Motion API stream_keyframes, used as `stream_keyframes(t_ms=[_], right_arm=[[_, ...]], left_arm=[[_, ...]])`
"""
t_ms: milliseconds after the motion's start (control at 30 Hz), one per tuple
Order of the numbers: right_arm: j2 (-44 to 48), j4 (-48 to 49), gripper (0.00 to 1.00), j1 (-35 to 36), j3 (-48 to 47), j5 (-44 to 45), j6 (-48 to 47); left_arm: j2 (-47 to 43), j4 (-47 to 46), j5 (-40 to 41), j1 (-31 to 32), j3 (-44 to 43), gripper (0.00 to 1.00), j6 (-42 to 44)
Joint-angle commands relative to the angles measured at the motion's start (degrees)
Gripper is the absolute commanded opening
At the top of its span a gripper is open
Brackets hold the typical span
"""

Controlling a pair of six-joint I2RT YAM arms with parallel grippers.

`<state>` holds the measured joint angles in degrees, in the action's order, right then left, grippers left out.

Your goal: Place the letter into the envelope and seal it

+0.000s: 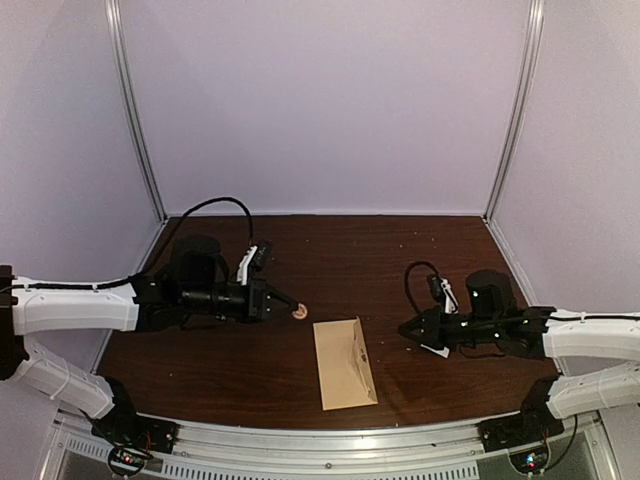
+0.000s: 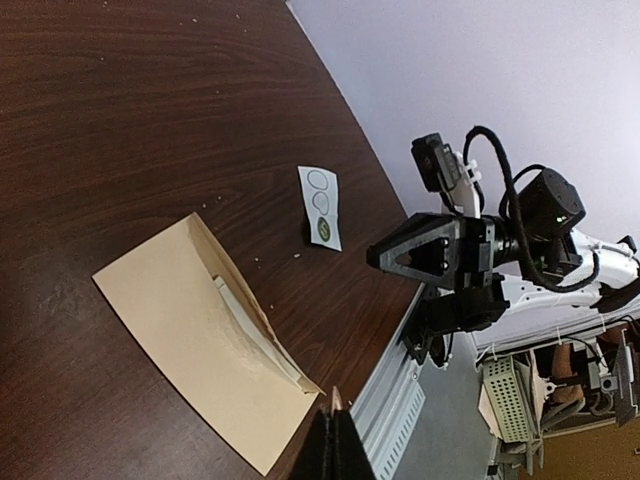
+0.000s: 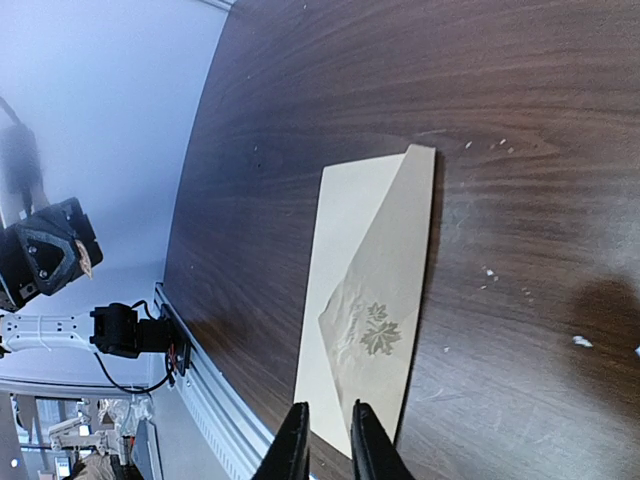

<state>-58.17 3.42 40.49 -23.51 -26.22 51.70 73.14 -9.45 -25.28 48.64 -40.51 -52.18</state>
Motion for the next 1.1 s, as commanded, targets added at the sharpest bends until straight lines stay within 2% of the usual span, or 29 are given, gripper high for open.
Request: stream_keyframes(t_ms=[0, 167, 400, 1067], right_arm=[[-7.1, 11.8, 0.14, 6.0, -0.7, 3.2, 4.8], [-15.6, 16.0, 0.1, 10.3, -3.3, 3.7, 5.7], [-22.5, 21.8, 0.09, 13.8, -2.8, 4.5, 8.1], [-34.6, 28.8, 0.05, 15.2, 0.5, 5.9, 13.7]], left_arm=[[1.0, -3.5, 0.3, 0.5, 0.4, 0.0, 0.1], [1.4, -4.0, 0.6, 0.9, 0.6, 0.0, -0.2], [1.6, -4.9, 0.7, 1.1, 1.2, 0.0, -0.7], [7.4, -7.4, -1.2, 2.0, -0.4, 0.0, 0.1]])
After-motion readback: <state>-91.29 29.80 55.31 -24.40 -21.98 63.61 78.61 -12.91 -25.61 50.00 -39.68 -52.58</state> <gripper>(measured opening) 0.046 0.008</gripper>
